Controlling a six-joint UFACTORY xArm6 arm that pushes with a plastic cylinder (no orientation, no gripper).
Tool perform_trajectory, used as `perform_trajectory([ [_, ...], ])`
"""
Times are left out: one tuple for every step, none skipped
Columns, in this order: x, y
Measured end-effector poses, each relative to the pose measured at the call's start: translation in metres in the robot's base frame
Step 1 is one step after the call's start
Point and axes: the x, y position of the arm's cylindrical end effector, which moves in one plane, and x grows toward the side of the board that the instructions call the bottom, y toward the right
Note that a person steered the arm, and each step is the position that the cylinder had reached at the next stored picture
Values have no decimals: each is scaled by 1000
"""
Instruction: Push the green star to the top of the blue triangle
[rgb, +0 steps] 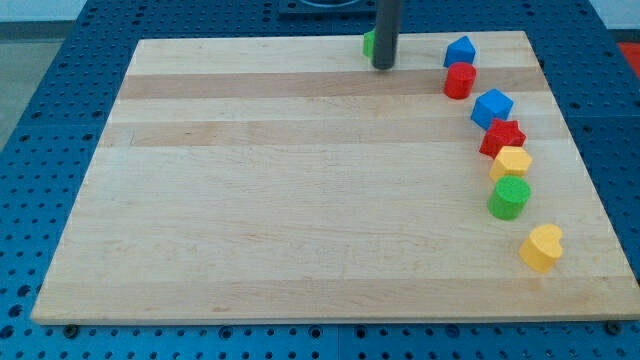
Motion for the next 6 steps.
perform_trajectory([
  [0, -58],
  [-19, -55],
  [-31, -2],
  [-31, 62],
  [-32, 81],
  [-42, 81],
])
